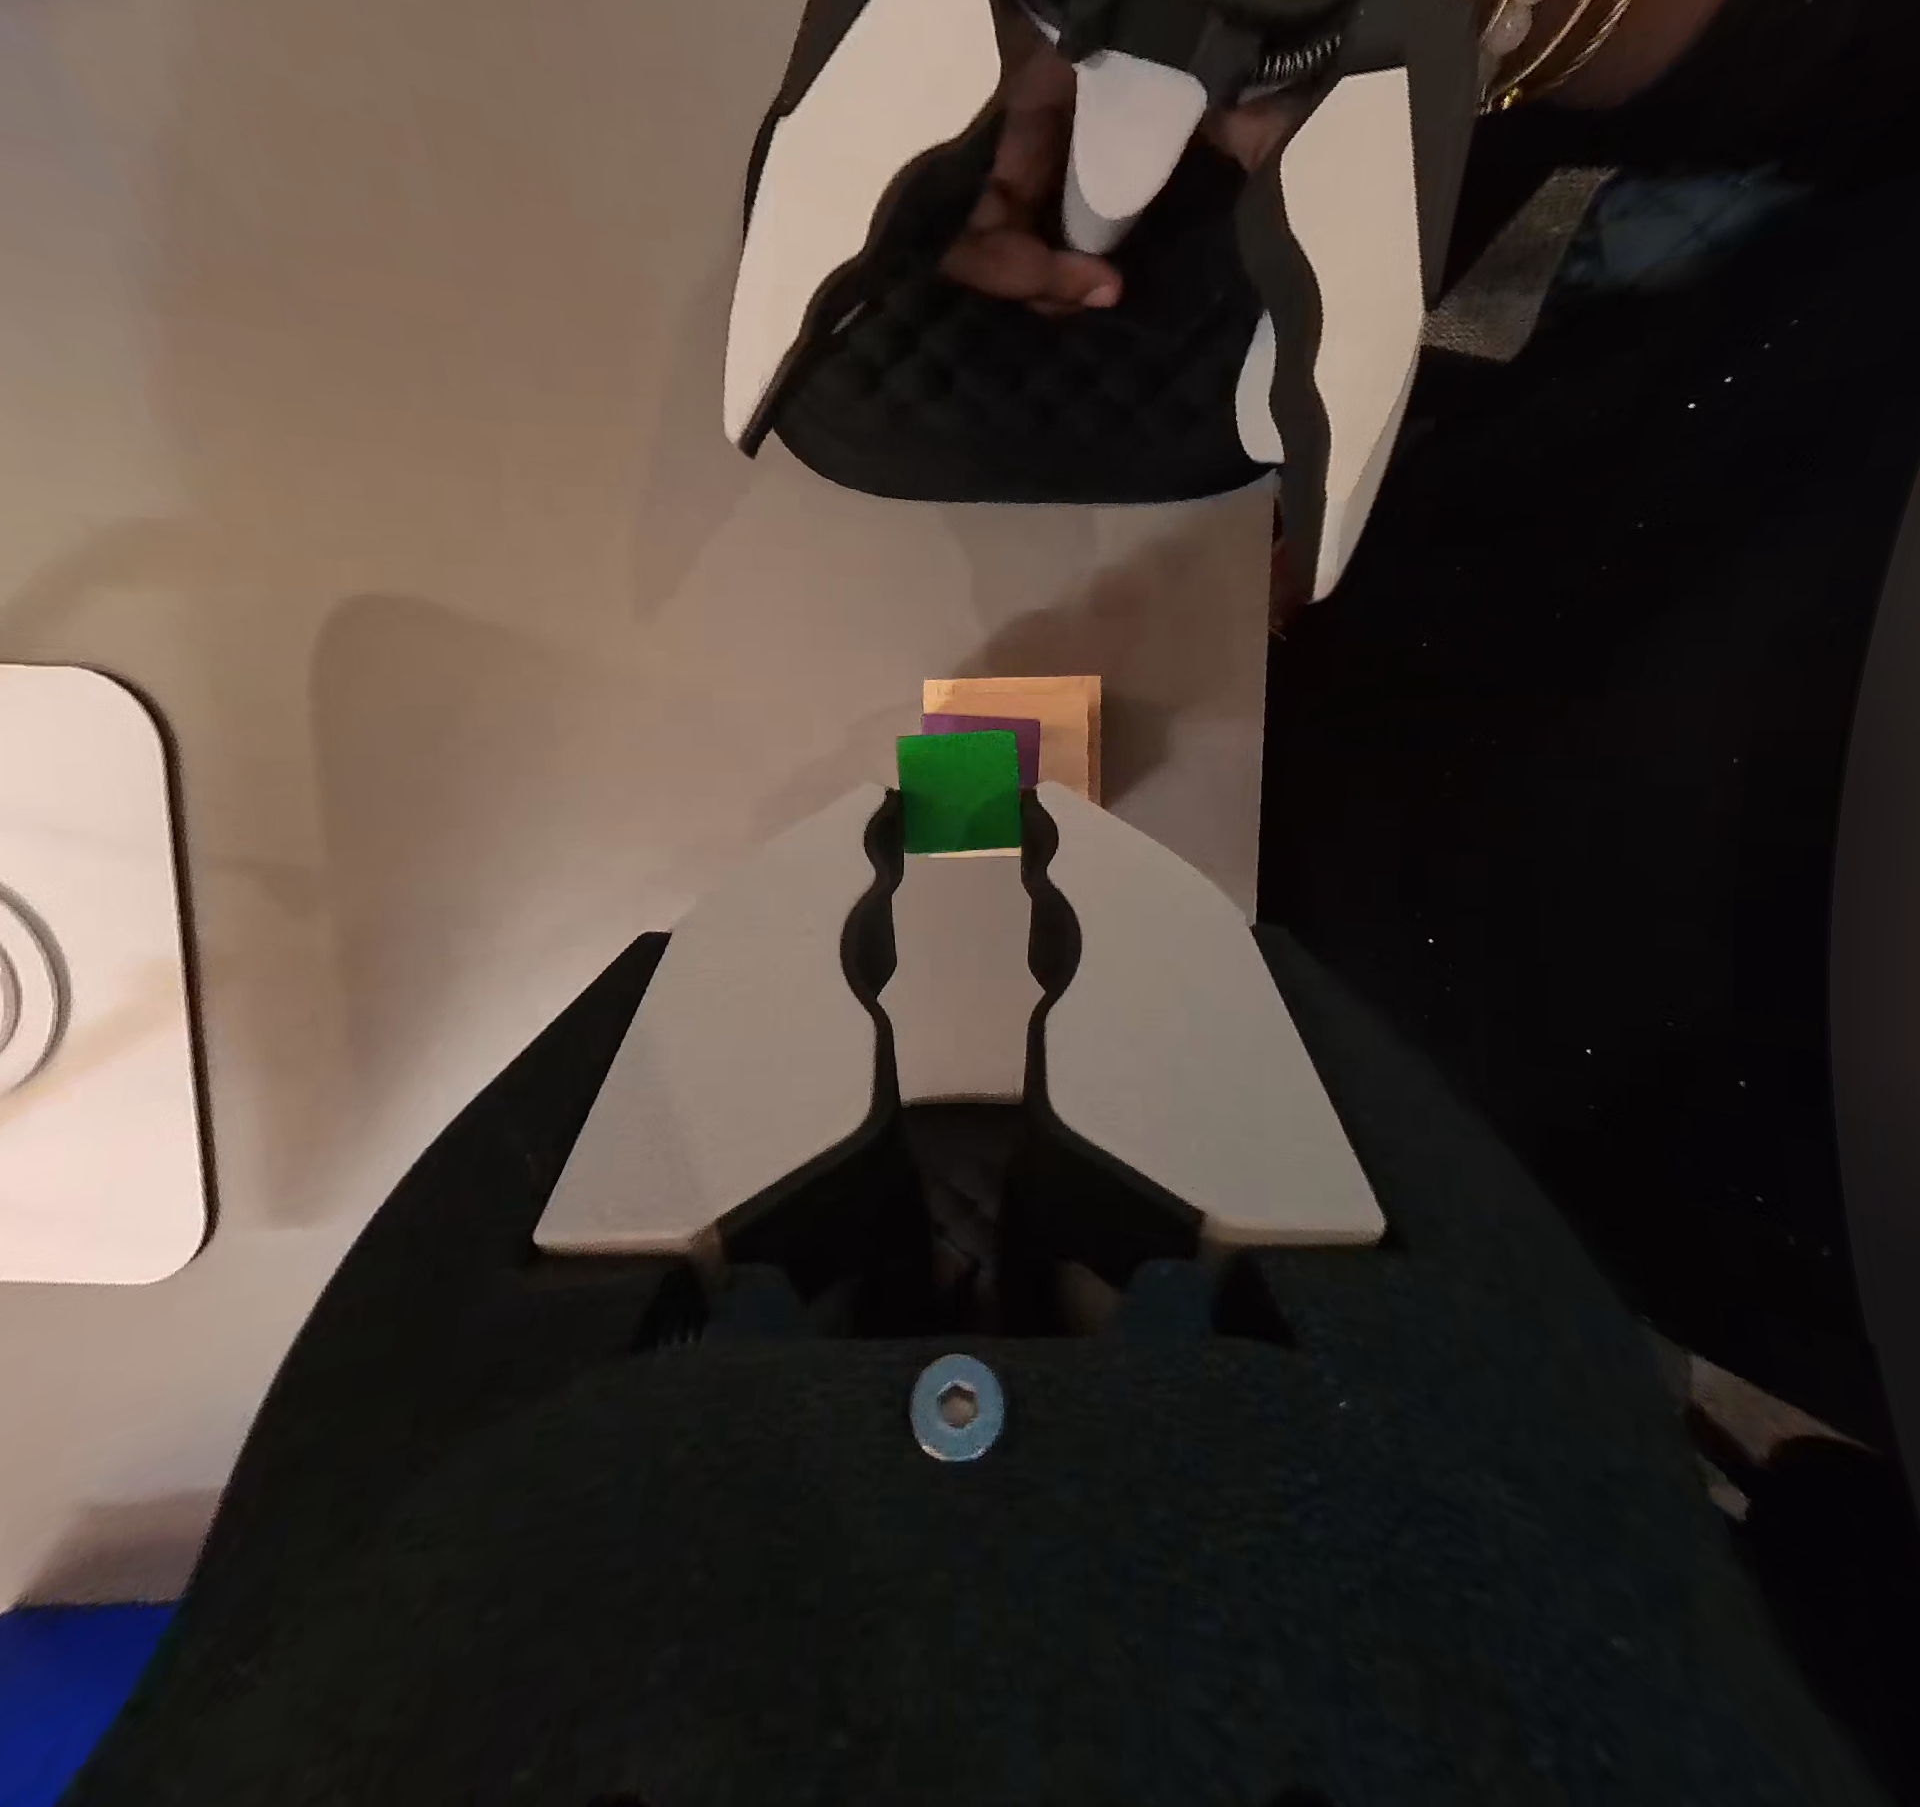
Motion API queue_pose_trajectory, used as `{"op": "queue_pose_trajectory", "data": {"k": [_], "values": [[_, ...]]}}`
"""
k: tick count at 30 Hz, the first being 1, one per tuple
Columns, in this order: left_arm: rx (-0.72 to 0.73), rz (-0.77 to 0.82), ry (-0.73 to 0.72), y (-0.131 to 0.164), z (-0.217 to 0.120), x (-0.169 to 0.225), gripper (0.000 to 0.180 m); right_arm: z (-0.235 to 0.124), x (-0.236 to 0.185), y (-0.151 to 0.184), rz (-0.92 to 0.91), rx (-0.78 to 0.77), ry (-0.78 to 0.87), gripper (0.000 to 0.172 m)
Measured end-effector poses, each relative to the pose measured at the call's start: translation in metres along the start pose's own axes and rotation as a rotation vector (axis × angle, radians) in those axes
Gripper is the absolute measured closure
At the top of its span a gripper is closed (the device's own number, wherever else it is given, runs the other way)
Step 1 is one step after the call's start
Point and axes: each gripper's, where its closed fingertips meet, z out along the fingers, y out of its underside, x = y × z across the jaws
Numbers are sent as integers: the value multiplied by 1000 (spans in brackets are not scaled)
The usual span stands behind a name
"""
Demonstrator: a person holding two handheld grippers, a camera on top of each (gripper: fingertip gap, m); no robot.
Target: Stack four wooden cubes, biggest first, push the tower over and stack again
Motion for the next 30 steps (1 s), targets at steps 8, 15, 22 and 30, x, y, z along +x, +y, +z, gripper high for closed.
{"op": "queue_pose_trajectory", "data": {"k": [8,15,22,30], "values": [[-18,5,28,4,9,5,159,0,1,0,4,-1,0,49],[-35,10,24,6,12,3,159,0,0,0,0,-1,0,49],[-4,-4,36,3,9,4,142,0,1,0,0,2,1,49],[89,-8,-3,-4,-3,-2,134,1,1,0,-2,-3,3,49]]}}
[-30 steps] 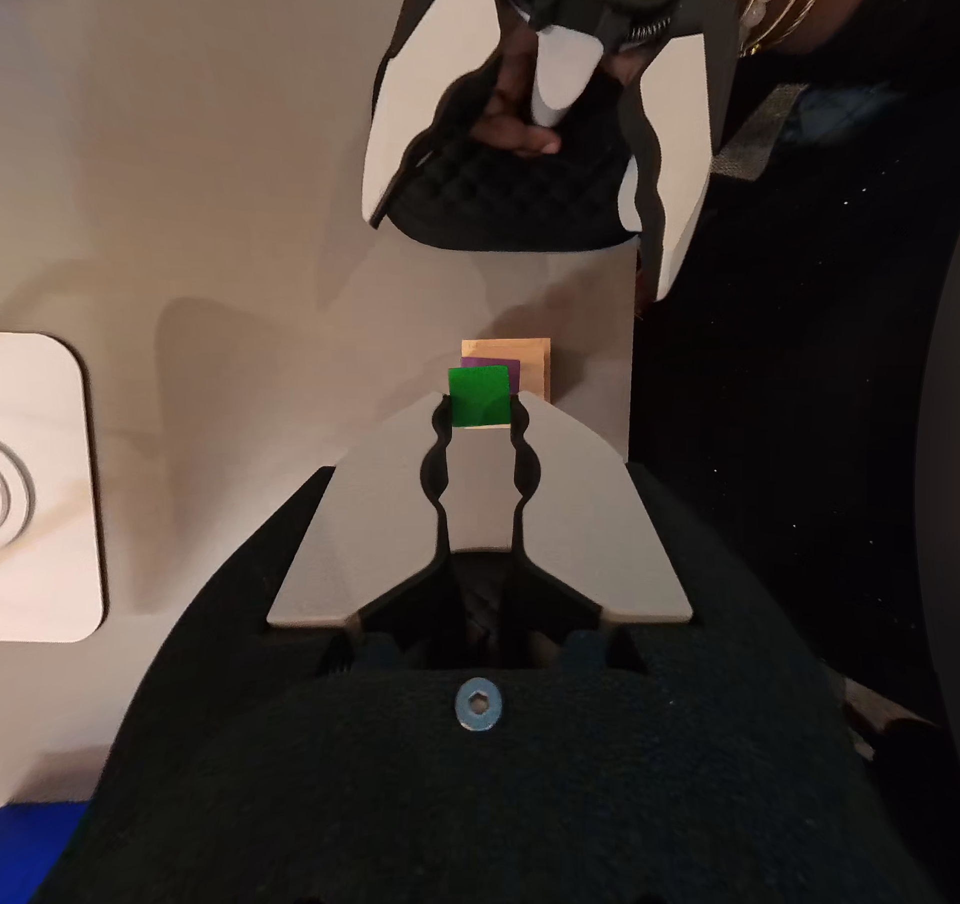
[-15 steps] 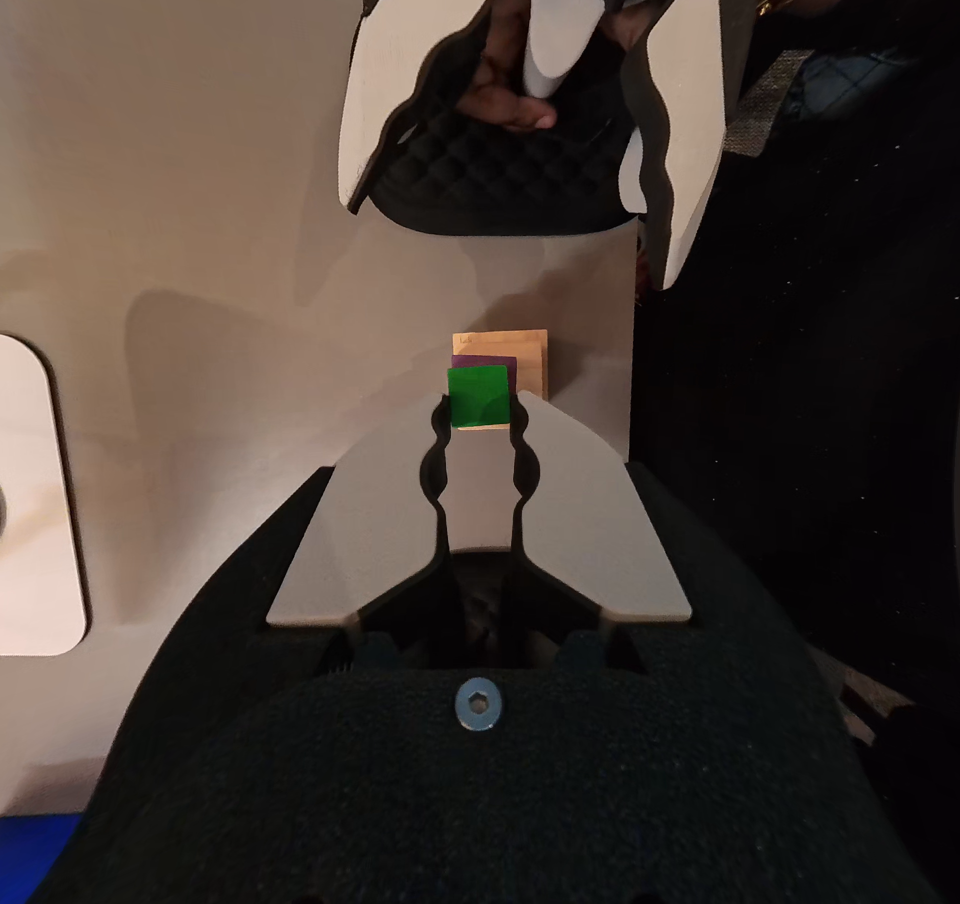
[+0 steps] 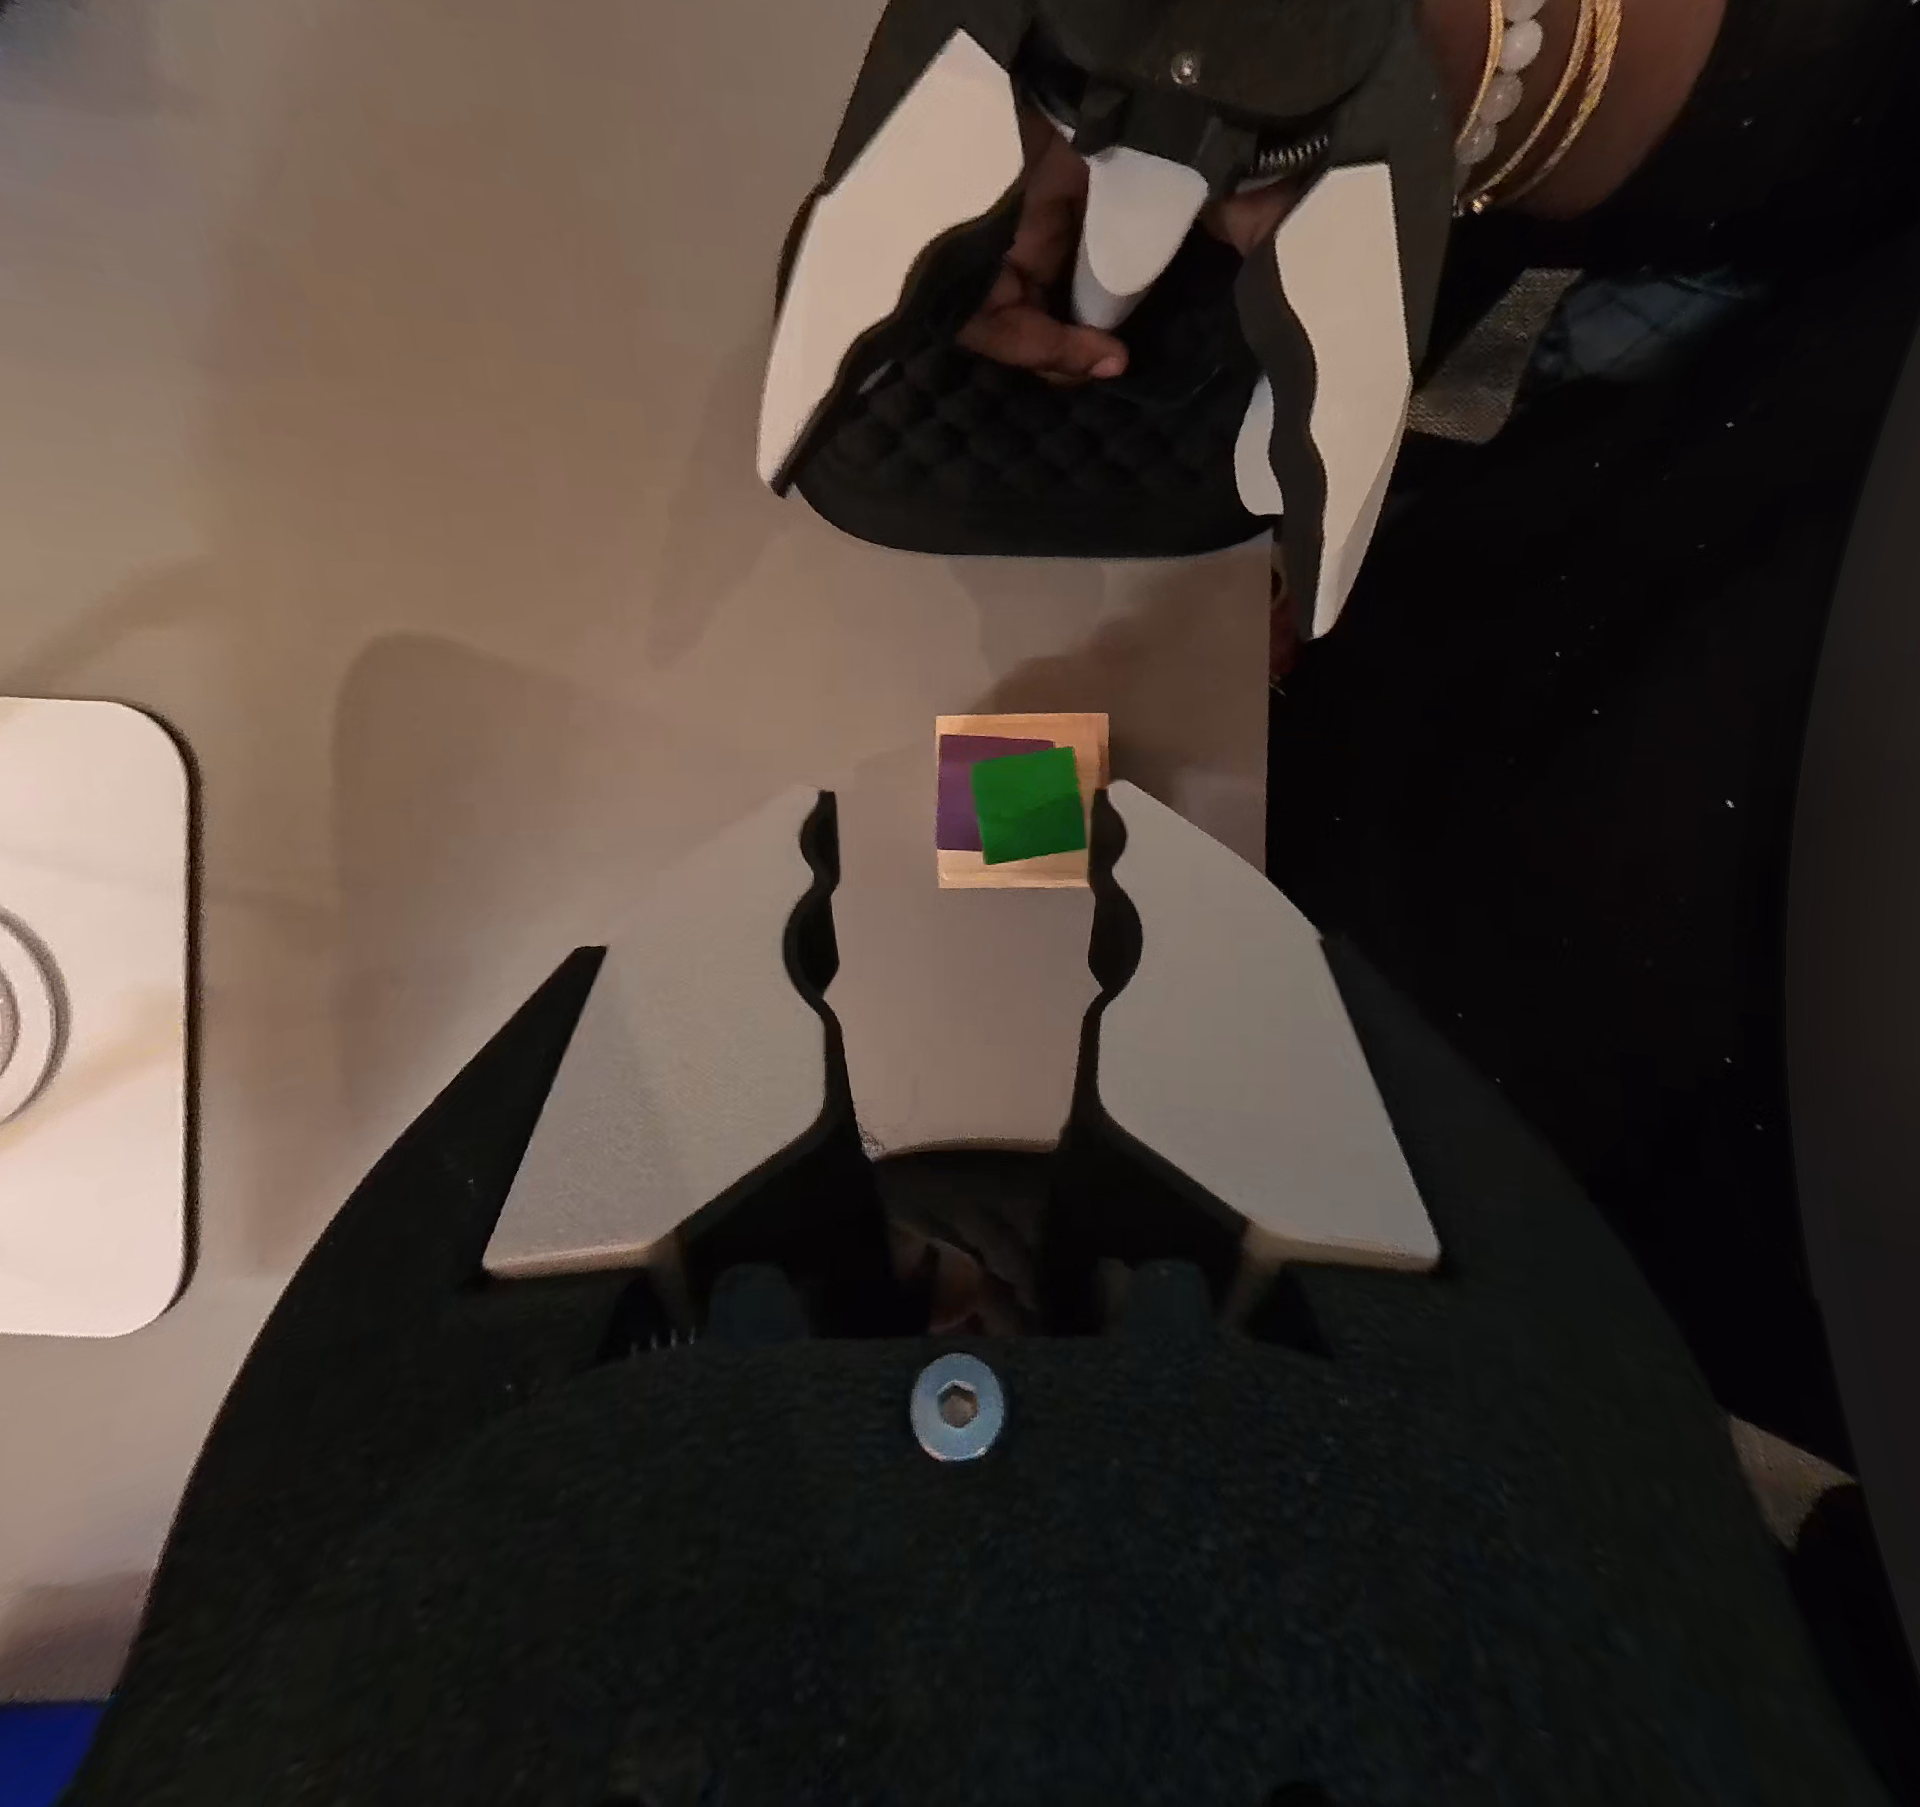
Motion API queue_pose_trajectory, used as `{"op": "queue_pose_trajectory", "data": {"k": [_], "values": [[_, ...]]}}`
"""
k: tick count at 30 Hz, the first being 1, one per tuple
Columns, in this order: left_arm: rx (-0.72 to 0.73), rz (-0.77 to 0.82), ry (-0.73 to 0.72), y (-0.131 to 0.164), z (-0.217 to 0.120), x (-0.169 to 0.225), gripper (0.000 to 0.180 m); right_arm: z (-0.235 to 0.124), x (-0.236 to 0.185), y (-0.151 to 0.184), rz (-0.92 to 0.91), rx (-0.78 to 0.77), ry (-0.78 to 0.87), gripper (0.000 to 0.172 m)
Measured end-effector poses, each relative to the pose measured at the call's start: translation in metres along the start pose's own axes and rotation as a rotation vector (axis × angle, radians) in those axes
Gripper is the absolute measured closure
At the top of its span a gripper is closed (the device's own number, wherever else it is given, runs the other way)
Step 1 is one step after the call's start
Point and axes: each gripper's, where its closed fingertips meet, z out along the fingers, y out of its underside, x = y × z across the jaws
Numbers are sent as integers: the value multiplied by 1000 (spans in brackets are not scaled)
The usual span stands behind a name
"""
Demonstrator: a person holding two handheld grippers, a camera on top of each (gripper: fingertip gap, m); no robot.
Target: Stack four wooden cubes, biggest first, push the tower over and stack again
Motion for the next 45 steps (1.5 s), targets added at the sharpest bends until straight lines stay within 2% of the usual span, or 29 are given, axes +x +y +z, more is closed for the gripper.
{"op": "queue_pose_trajectory", "data": {"k": [8,17,19,22,27,30,39,45], "values": [[-76,42,-54,8,10,-4,139,0,0,0,5,2,-1,50],[-21,39,-36,-1,7,0,137,-1,0,-1,6,8,-1,50],[54,41,-33,-6,3,3,132,-1,0,-1,7,9,-1,50],[244,48,-40,-17,-7,8,117,-1,0,-1,11,7,-3,50],[673,111,-242,-27,-38,7,64,0,0,0,5,1,2,50],[784,46,-297,-10,-44,8,35,0,0,1,2,-7,5,50],[1079,-82,-371,49,-46,5,34,1,1,2,-6,-17,17,50],[1110,-97,-394,67,-34,1,37,1,2,2,-5,-17,27,50]]}}
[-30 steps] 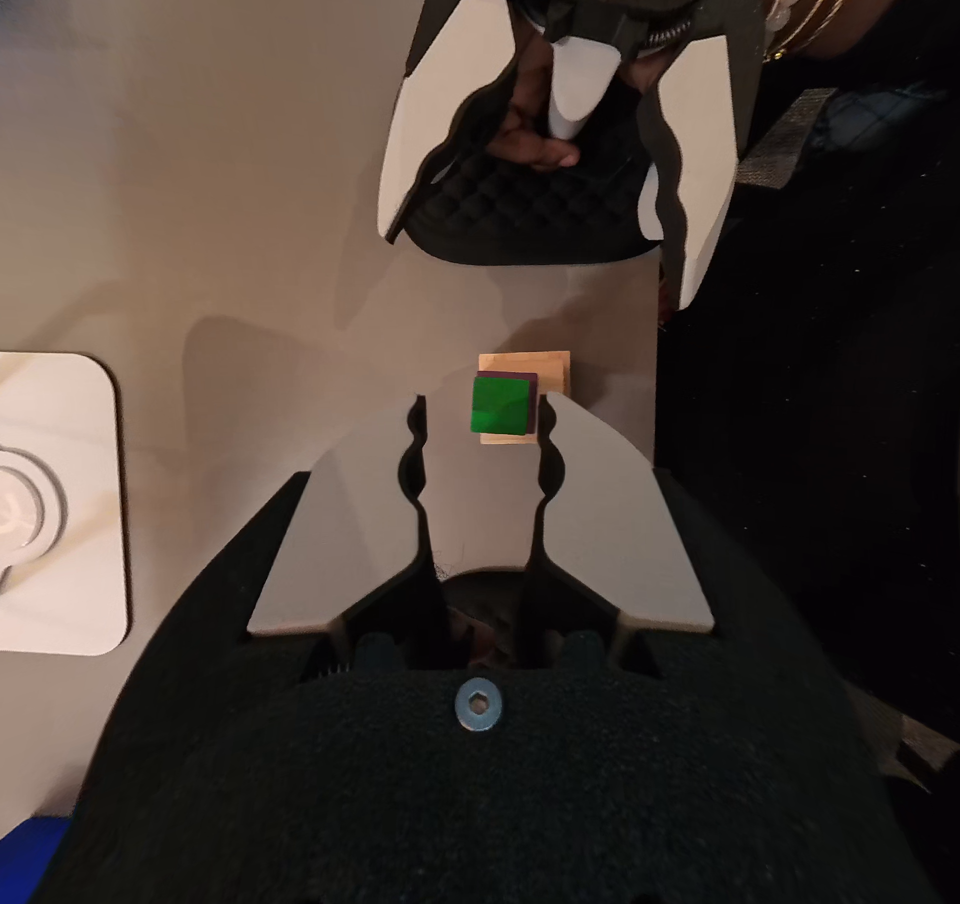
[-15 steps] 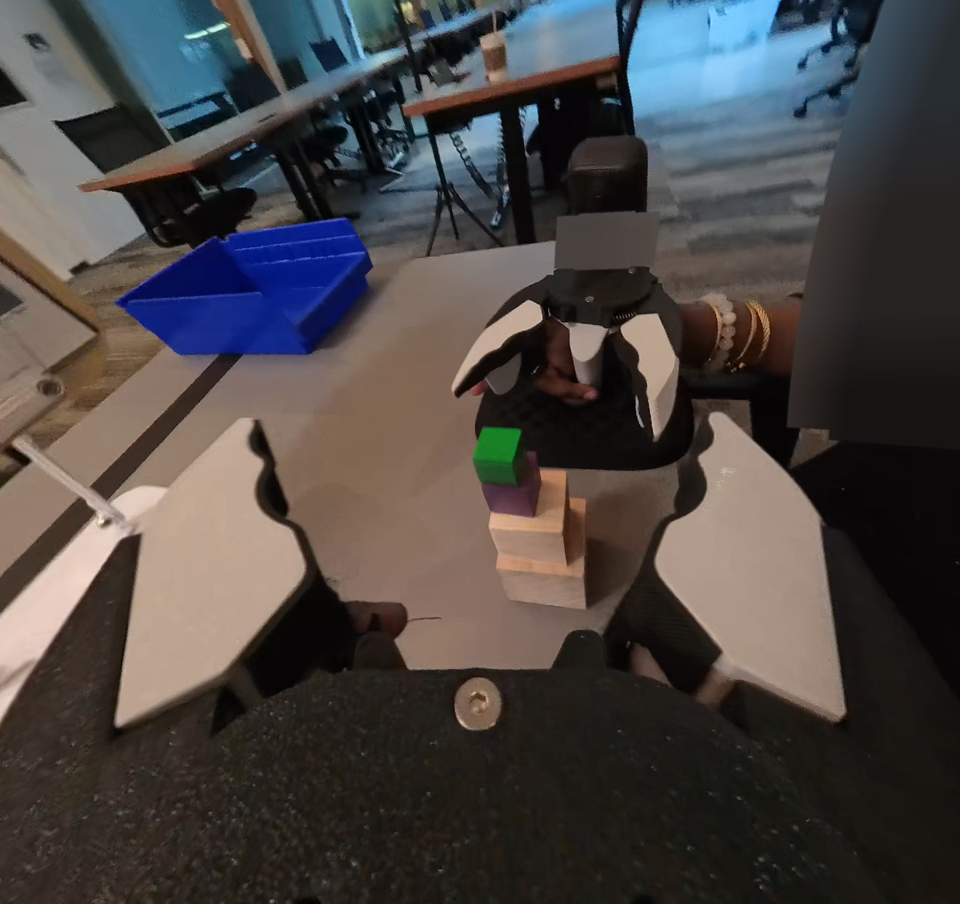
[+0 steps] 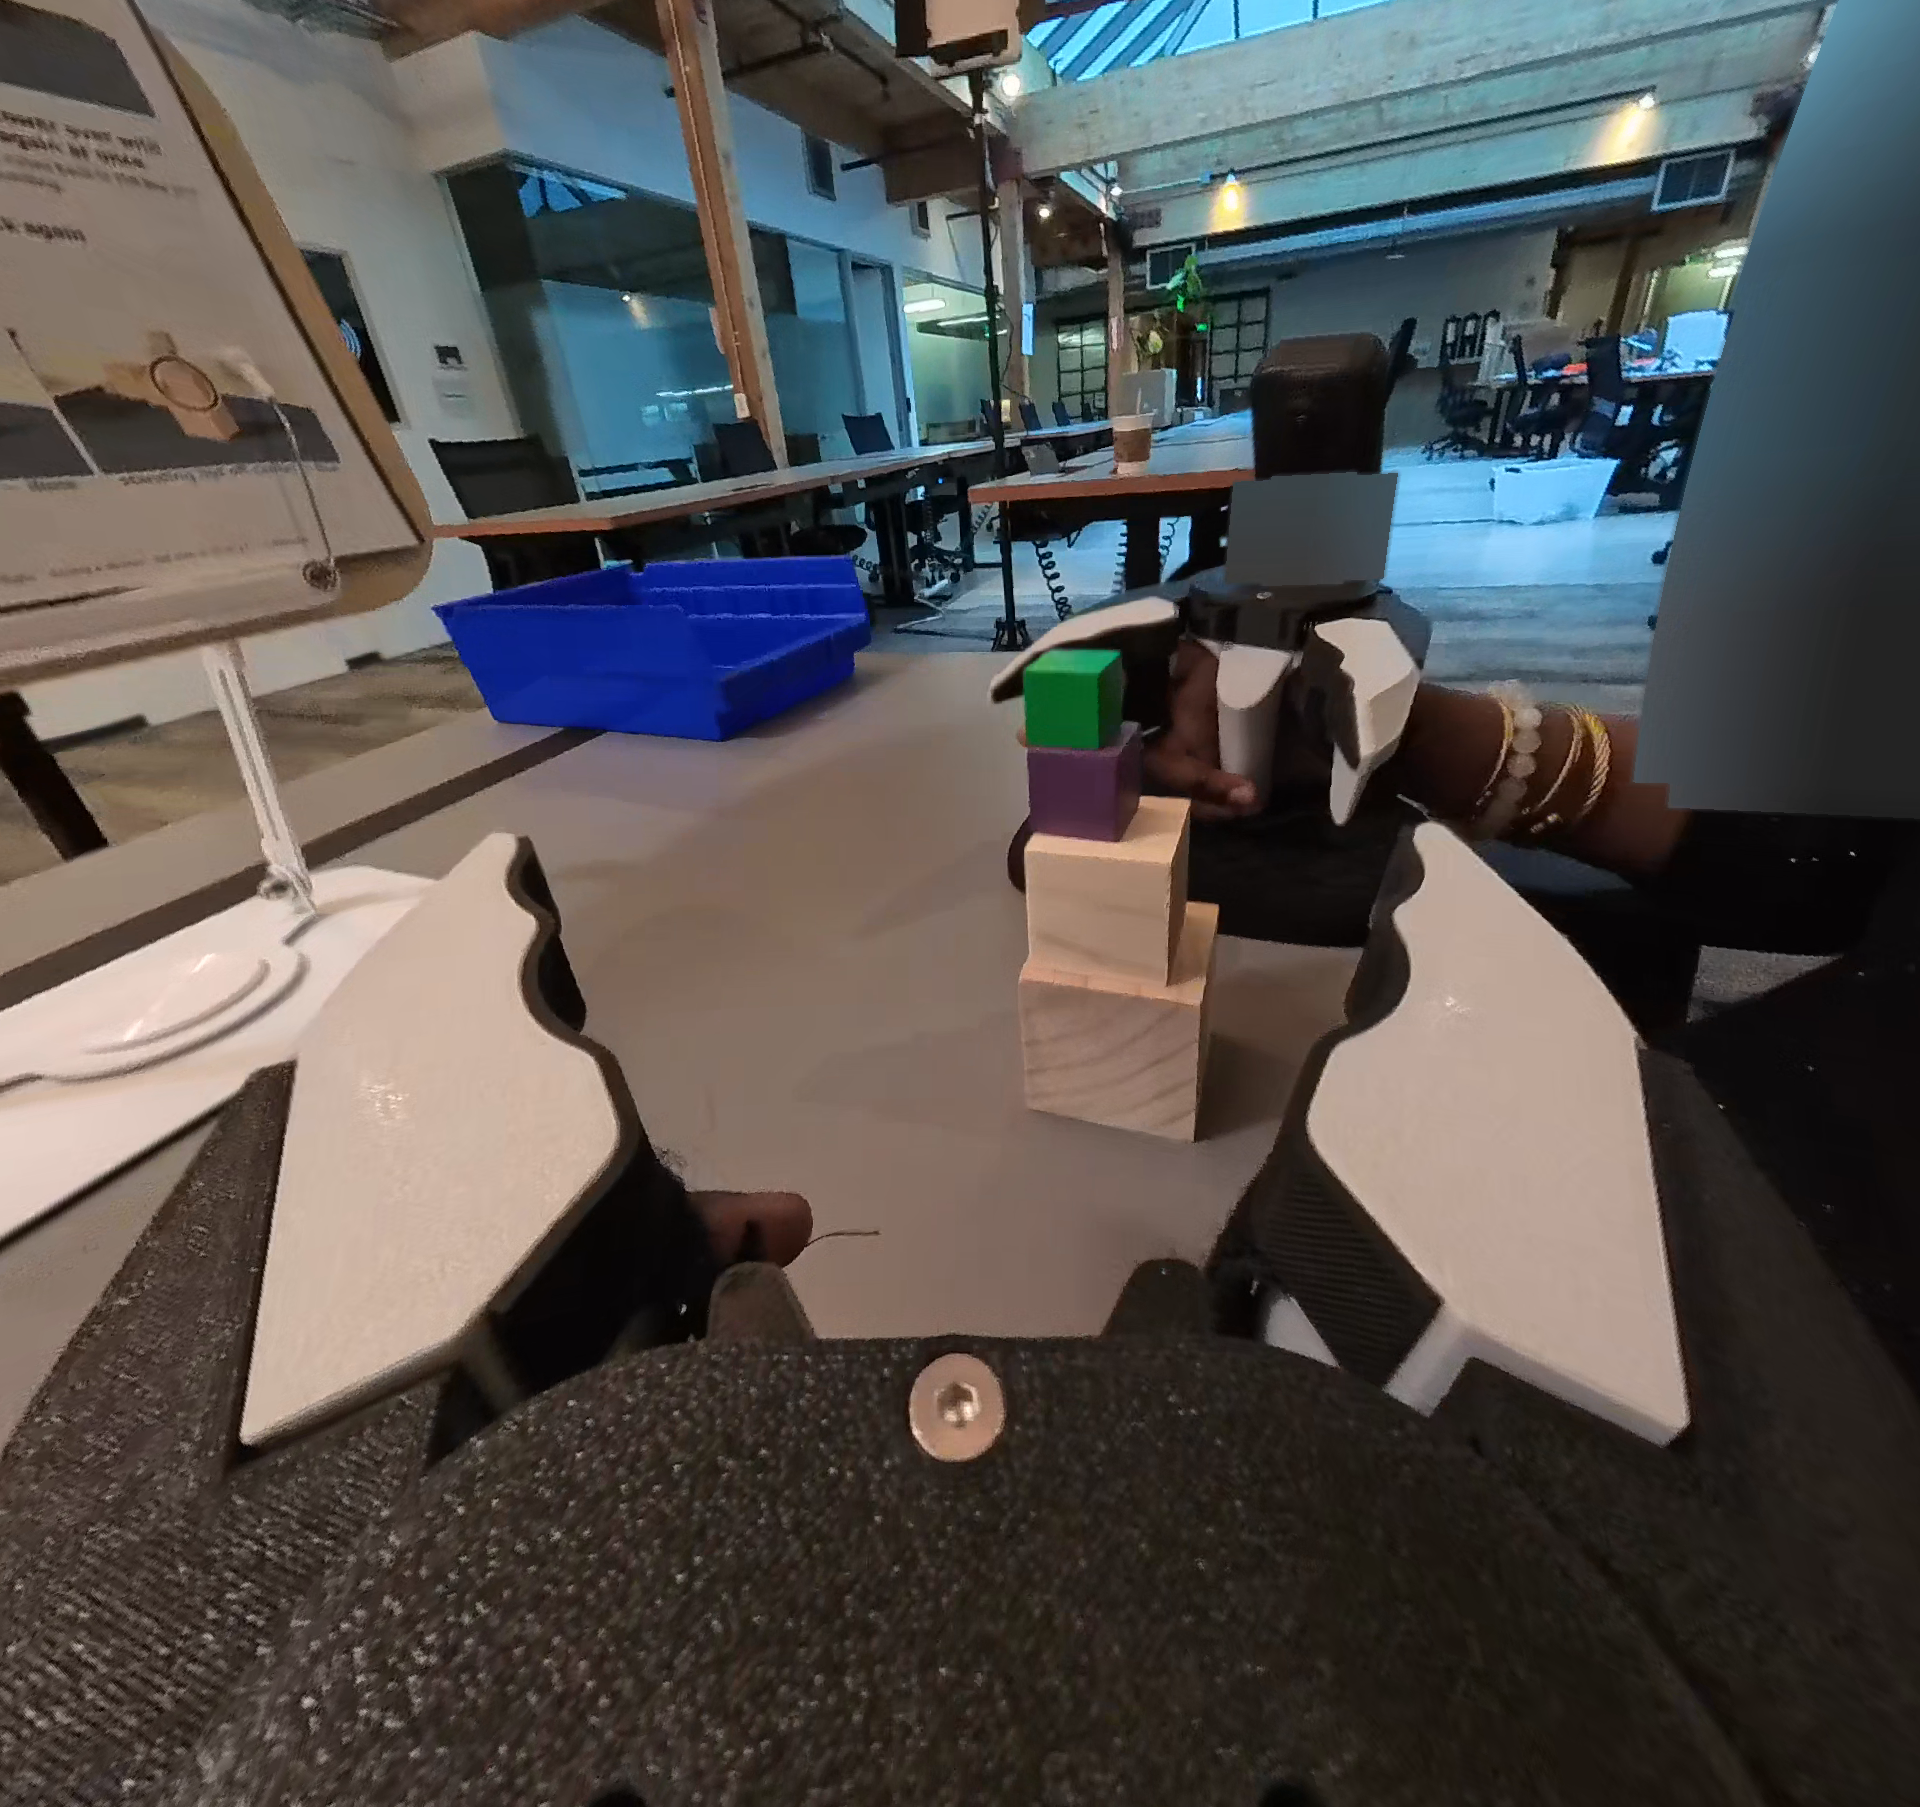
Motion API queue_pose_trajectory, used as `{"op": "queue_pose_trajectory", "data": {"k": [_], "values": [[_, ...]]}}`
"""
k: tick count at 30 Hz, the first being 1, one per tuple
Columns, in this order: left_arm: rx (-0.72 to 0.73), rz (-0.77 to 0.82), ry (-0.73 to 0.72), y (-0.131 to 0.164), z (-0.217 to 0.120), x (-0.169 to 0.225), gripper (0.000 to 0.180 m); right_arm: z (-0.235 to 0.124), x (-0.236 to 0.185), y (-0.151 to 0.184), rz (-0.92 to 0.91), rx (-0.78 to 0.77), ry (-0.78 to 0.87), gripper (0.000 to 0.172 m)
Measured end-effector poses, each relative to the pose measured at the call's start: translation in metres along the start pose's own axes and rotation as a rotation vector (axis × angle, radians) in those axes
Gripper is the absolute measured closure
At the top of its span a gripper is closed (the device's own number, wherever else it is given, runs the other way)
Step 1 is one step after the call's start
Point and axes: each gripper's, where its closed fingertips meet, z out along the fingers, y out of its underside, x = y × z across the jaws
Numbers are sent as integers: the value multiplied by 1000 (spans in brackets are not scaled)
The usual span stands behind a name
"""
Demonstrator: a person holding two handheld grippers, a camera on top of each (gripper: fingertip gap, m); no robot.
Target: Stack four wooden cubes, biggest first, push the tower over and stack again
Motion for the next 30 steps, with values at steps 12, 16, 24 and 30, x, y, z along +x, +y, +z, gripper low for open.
{"op": "queue_pose_trajectory", "data": {"k": [12,16,24,30], "values": [[-1,-5,8,6,-1,-1,40,1,13,2,56,-20,74,71],[-14,6,1,9,0,0,40,-5,14,-7,19,-12,89,145],[-19,3,4,10,0,0,41,-6,9,13,64,-371,40,172],[-26,-5,-5,11,1,-2,43,11,-5,27,111,-442,-43,172]]}}
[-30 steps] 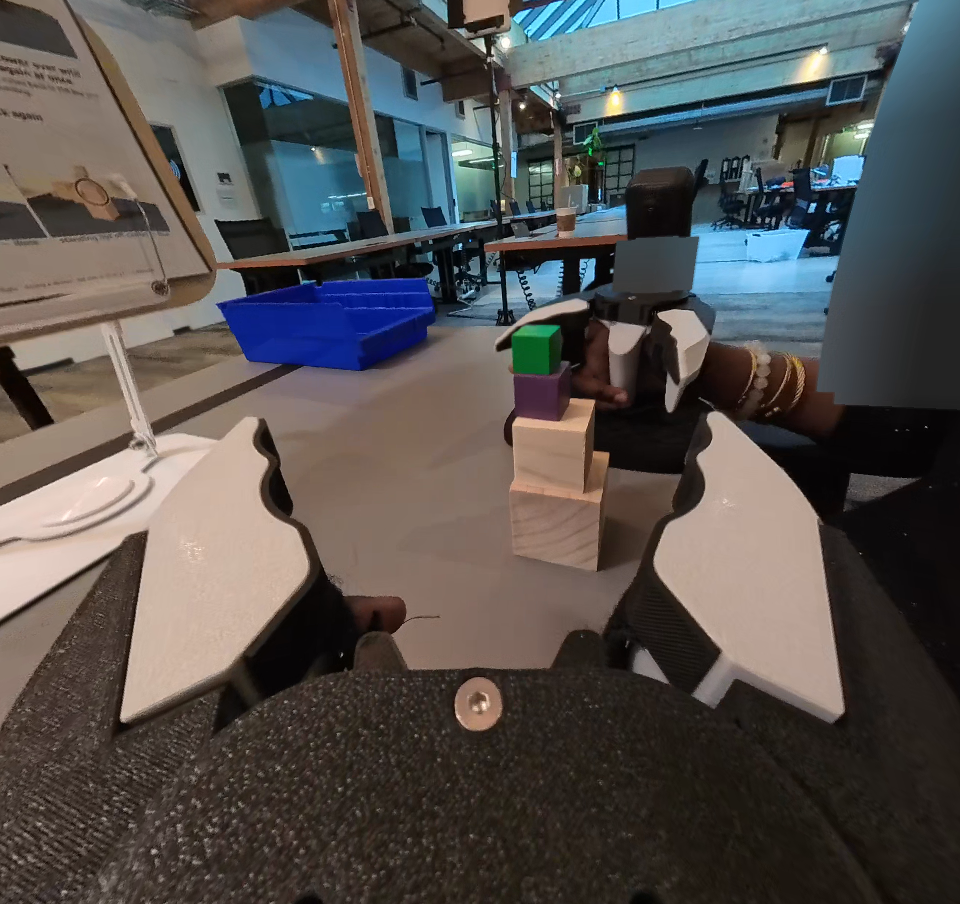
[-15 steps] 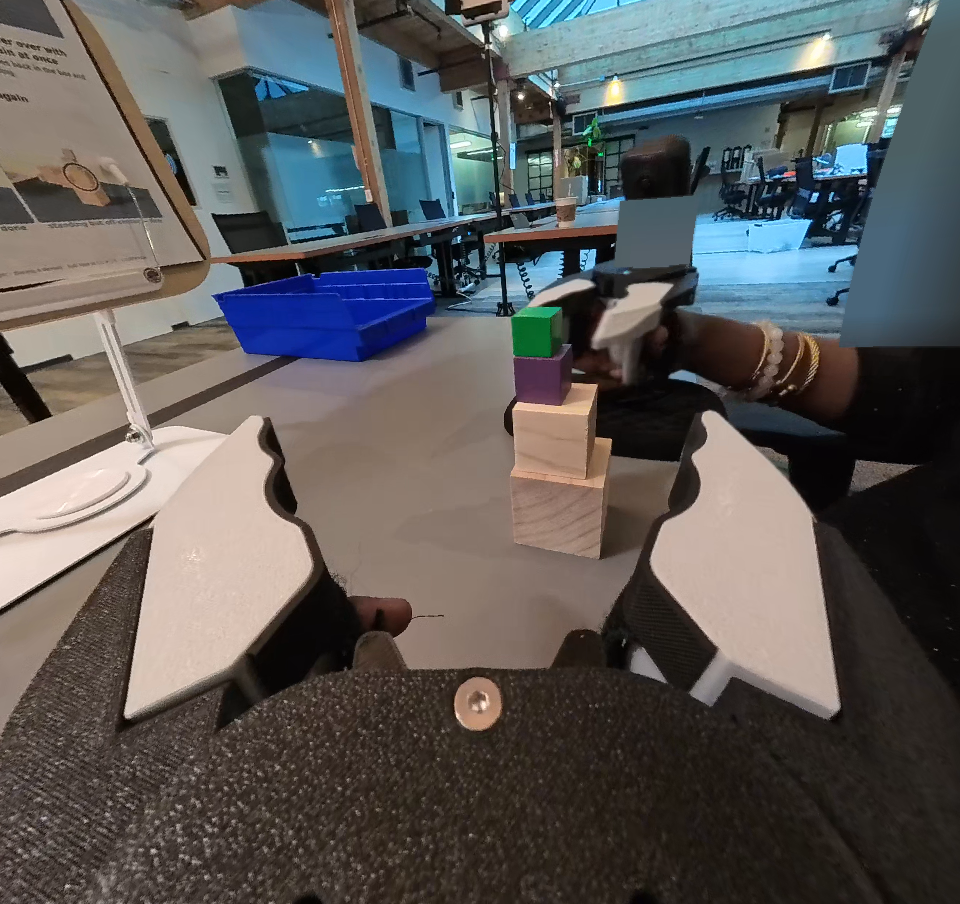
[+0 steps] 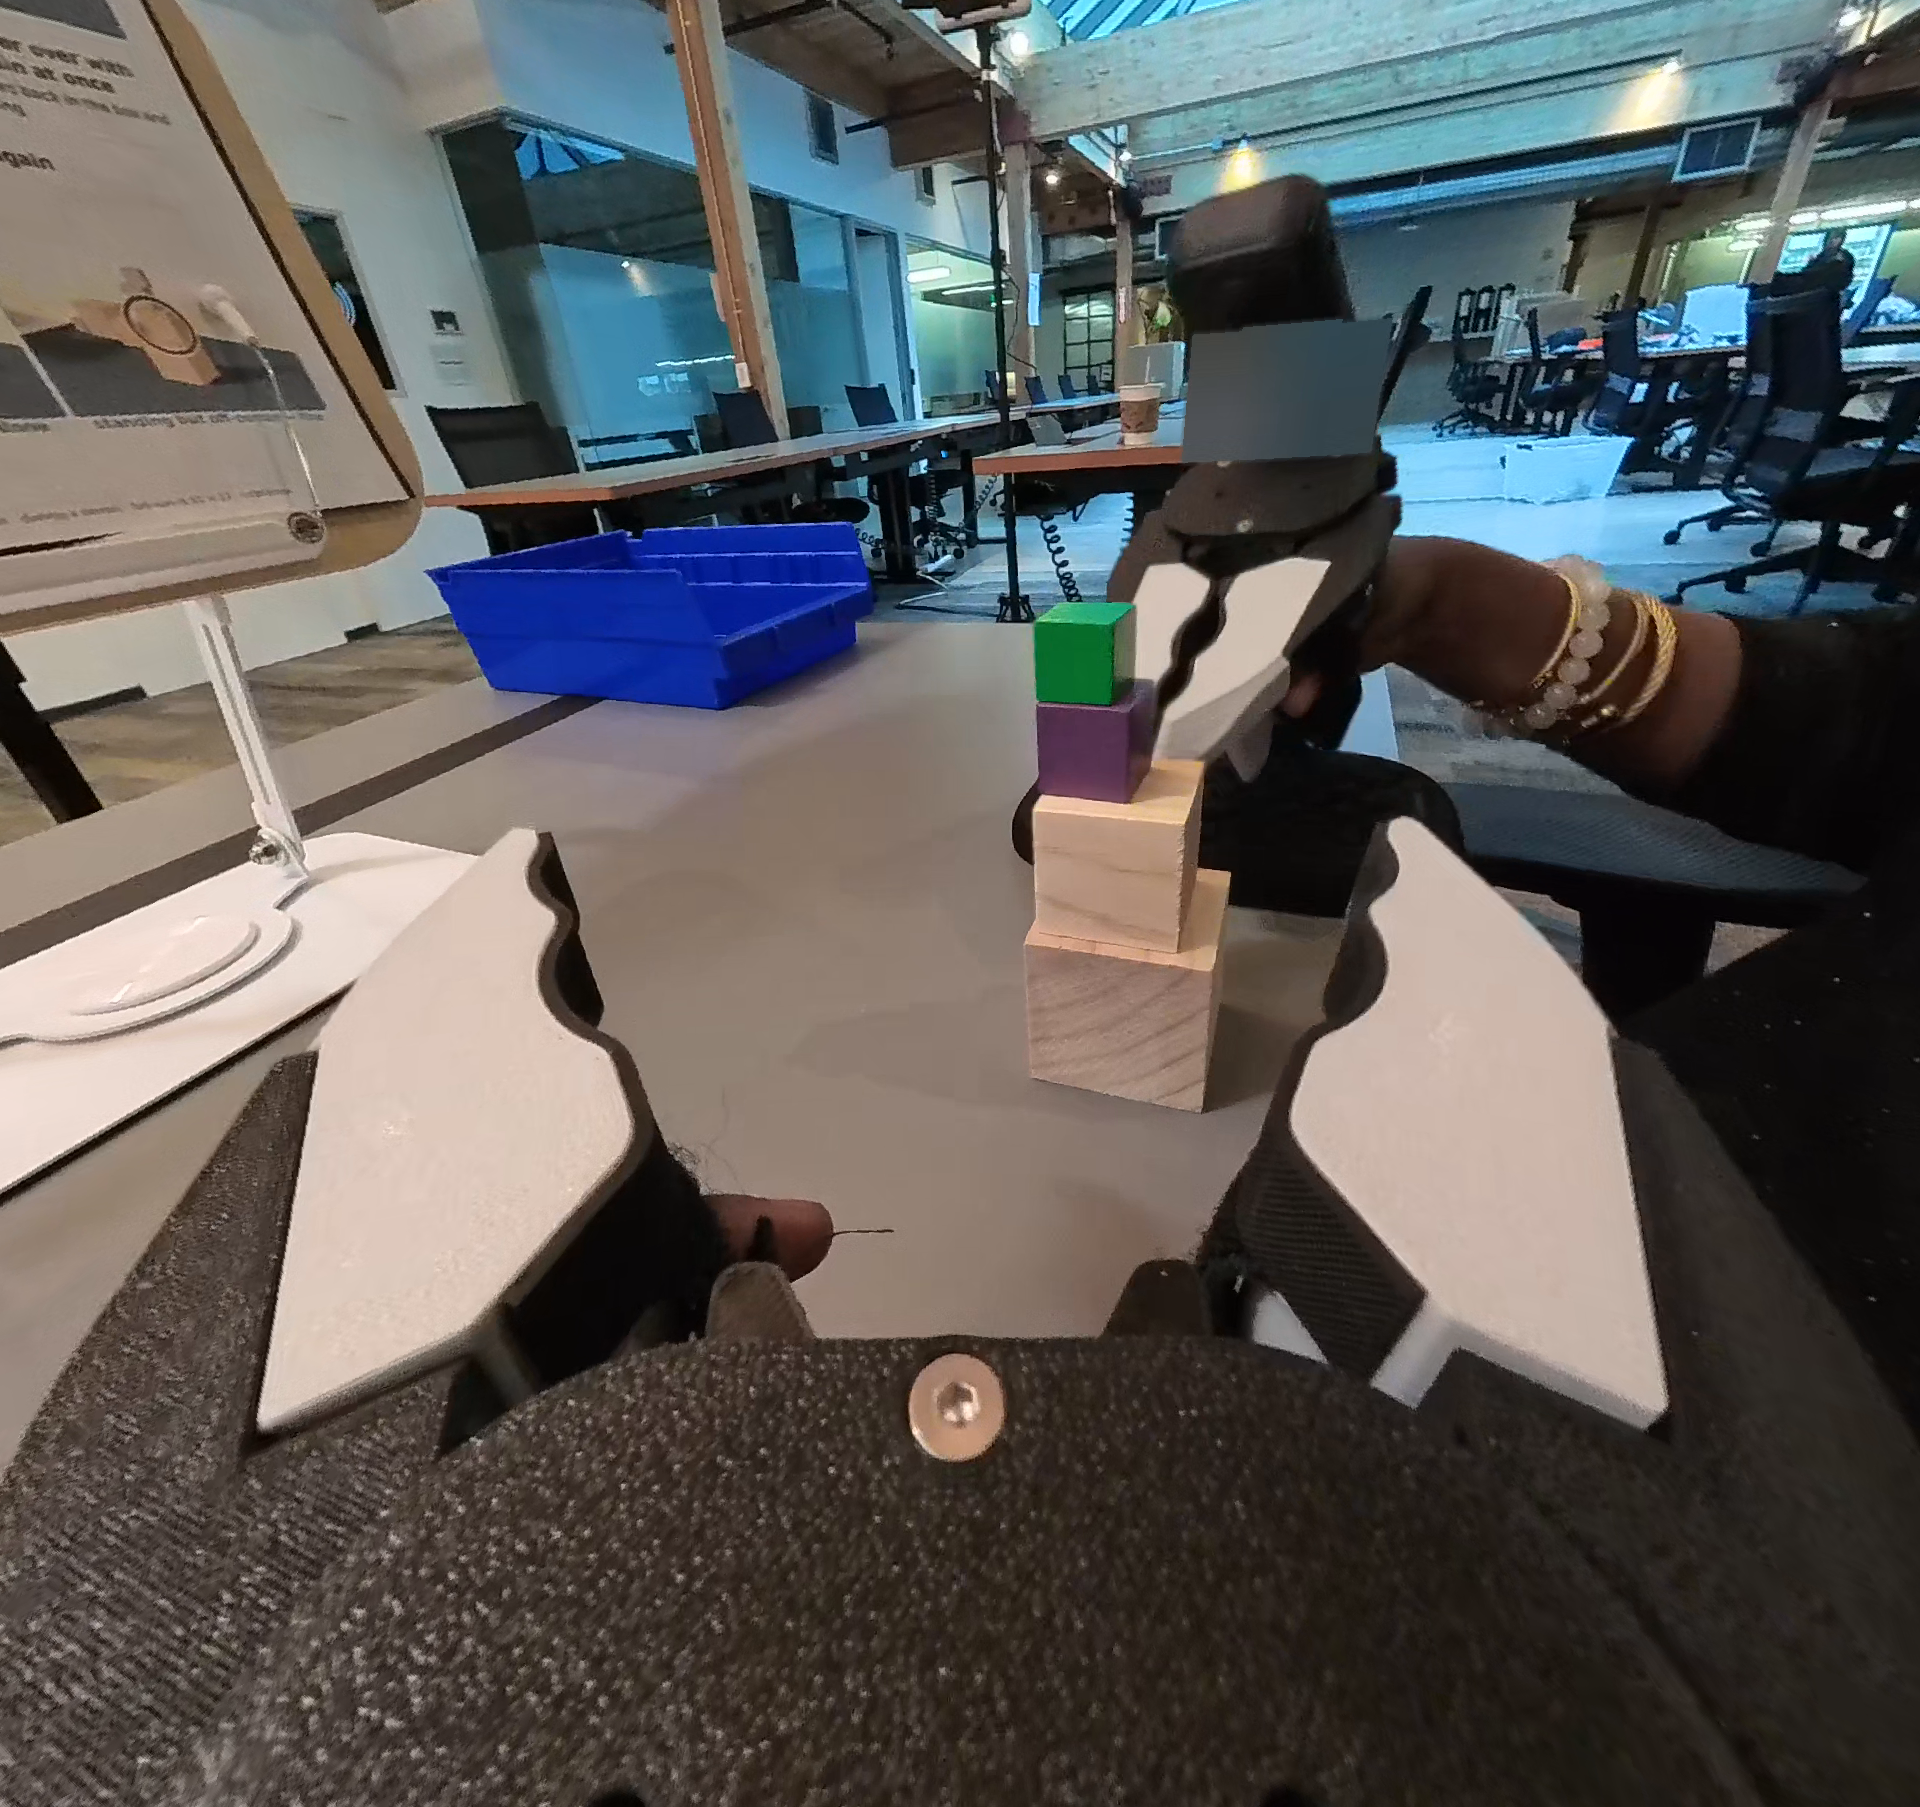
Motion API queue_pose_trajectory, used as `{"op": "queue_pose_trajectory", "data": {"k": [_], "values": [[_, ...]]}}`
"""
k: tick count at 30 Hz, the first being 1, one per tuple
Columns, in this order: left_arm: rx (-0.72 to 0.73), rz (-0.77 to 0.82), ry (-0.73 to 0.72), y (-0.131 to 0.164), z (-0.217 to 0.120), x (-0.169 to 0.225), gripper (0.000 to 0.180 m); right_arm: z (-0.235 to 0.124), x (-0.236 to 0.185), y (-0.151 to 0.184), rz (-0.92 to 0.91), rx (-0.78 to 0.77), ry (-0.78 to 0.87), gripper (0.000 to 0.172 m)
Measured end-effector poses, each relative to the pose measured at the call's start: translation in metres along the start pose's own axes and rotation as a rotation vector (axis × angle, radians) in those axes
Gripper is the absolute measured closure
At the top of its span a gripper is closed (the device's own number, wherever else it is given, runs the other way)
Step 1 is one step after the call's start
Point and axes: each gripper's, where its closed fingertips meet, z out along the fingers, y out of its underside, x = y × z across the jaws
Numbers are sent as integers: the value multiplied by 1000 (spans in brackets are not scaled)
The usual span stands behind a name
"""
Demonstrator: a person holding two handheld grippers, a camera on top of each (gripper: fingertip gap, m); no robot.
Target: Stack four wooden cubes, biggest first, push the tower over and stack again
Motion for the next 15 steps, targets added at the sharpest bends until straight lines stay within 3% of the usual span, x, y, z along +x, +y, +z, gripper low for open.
{"op": "queue_pose_trajectory", "data": {"k": [15], "values": [[18,-18,10,-2,-2,-1,46,43,-11,-24,5,79,-61,172]]}}
